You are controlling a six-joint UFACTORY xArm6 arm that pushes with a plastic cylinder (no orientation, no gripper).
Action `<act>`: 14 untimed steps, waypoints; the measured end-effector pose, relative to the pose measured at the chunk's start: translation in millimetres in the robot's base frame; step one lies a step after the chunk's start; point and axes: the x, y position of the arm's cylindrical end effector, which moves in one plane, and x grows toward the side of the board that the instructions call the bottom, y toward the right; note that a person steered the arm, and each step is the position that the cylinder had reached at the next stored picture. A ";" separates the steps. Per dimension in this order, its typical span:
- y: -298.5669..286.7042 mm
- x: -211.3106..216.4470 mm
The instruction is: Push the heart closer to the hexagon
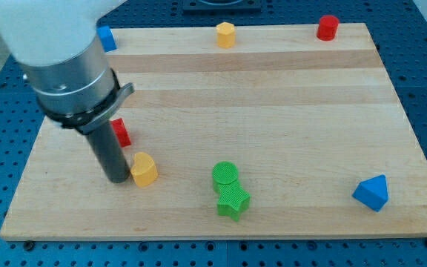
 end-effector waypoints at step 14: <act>128.3 -188.4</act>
